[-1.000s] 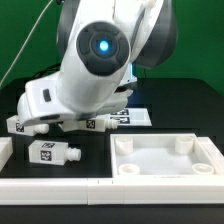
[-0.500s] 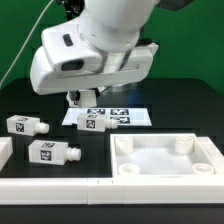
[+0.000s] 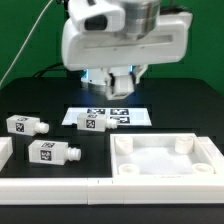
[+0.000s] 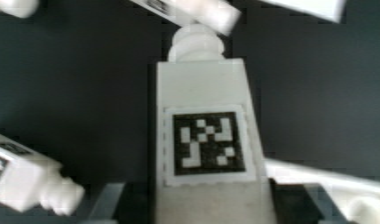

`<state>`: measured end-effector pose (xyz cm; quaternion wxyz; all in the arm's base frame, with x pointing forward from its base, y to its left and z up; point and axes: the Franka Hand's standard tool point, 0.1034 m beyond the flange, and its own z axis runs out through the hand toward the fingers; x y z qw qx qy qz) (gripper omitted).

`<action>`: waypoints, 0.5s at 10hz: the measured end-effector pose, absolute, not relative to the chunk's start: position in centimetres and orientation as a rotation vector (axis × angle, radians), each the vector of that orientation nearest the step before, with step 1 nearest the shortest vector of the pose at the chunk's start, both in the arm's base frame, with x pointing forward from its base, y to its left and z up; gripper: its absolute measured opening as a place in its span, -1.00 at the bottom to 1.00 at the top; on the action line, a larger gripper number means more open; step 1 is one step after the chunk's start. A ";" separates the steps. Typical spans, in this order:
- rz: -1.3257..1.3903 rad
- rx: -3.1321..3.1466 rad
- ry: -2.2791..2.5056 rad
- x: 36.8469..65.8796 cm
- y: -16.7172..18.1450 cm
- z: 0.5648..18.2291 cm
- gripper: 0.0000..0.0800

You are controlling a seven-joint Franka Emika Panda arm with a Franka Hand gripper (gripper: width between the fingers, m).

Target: Assemble one leg

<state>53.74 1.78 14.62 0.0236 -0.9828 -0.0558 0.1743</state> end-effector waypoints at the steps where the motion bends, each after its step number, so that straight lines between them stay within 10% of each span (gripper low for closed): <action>1: 0.466 -3.051 -0.161 55.2 1.5 15.4 -0.29; 5: 0.010 -3.112 -0.166 56.1 0.8 15.0 -0.29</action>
Offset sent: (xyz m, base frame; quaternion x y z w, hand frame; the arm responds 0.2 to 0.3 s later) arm 0.0000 0.0000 0.0000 0.0000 0.1938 0.0000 0.9810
